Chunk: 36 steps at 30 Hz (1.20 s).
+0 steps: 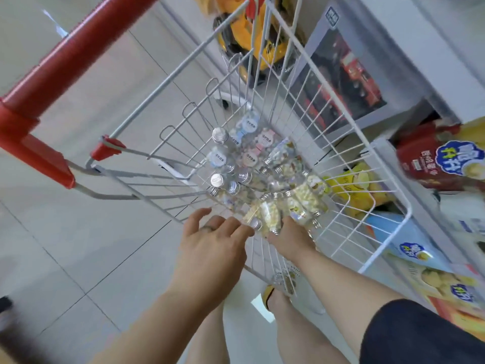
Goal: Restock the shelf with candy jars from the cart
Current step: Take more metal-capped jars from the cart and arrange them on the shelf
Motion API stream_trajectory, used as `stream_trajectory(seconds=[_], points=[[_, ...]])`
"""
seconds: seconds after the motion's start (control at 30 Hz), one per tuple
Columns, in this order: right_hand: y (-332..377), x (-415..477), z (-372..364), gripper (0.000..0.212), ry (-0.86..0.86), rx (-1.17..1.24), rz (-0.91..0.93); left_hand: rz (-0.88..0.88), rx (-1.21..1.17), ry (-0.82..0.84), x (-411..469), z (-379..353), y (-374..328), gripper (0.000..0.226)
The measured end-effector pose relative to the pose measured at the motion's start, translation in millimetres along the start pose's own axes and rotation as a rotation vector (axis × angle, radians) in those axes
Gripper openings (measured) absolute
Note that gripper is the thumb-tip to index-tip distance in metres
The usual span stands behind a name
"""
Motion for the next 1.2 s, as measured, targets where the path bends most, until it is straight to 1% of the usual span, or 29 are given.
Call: stream_trajectory(seconds=[0.03, 0.07, 0.17, 0.23, 0.3, 0.4, 0.47, 0.57, 0.67, 0.77, 0.83, 0.9, 0.93, 1.0, 1.03, 1.1, 1.2], points=[[-0.5, 1.1, 4.8, 0.026, 0.014, 0.032, 0.007, 0.019, 0.023, 0.056, 4.2, -3.0, -1.0, 0.03], [-0.4, -0.8, 13.9, 0.018, 0.022, 0.065, 0.012, 0.035, 0.05, 0.135, 9.7, -7.8, -3.8, 0.03], [-2.6, -14.4, 57.0, 0.025, 0.0, 0.078, 0.041, 0.069, 0.081, 0.395, 34.0, -33.6, -16.2, 0.036], [-2.5, -27.6, 93.7, 0.028, -0.051, 0.013, 0.092, 0.104, 0.067, 0.536, 52.0, -67.6, -20.9, 0.042], [-2.2, -39.7, 128.5, 0.025, -0.119, -0.043, 0.151, 0.14, 0.03, 0.661, 67.6, -108.9, -22.9, 0.048], [-1.0, -50.9, 161.0, 0.024, -0.187, -0.052, 0.238, 0.148, 0.038, 0.821, 73.1, -167.1, -30.9, 0.055], [-2.2, -57.2, 173.0, 0.023, -0.234, -0.047, 0.27, 0.182, 0.104, 0.87, 73.5, -194.3, -28.4, 0.055], [-2.5, -67.0, 180.4, 0.03, -0.292, 0.002, 0.305, 0.221, 0.186, 0.871, 78.3, -218.4, -17.2, 0.051], [-4.5, -71.6, 174.8, 0.026, -0.262, 0.077, 0.327, 0.195, 0.222, 0.845, 83.9, -225.2, -13.5, 0.045], [-5.2, -78.8, 176.2, 0.029, -0.245, 0.141, 0.325, 0.194, 0.216, 0.783, 85.4, -212.2, -14.5, 0.036], [-7.0, -87.4, 179.9, 0.038, -0.231, 0.202, 0.297, 0.206, 0.159, 0.729, 86.0, -189.2, -18.2, 0.031], [-4.9, -100.3, 184.0, 0.047, -0.194, 0.344, 0.295, 0.212, 0.065, 0.667, 85.2, -151.2, -26.1, 0.029], [-3.8, -108.5, 187.0, 0.04, -0.177, 0.433, 0.289, 0.212, 0.024, 0.633, 83.4, -126.6, -31.2, 0.029], [3.9, -135.3, 198.0, 0.016, -0.137, 0.603, 0.272, 0.198, -0.043, 0.547, 77.6, -64.7, -43.4, 0.029], [9.5, -152.7, 206.5, 0.013, -0.13, 0.658, 0.271, 0.183, -0.077, 0.495, 73.8, -30.6, -50.9, 0.03], [18.6, -190.8, 230.6, 0.014, -0.173, 0.726, 0.276, 0.139, -0.152, 0.388, 63.7, 41.5, -69.2, 0.03], [24.1, -255.4, 276.9, 0.009, -0.322, 0.829, 0.301, 0.063, -0.308, 0.244, 39.5, 145.5, -102.7, 0.027]])
Point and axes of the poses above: each hand's wrist, its own x-axis towards the middle knuckle, its own z-axis out of the back of the hand, y = z × x, the point moved 10 cm from there along x, towards the middle knuckle, and after that the axes turned 11 degrees about z, right-handed, at the moved point
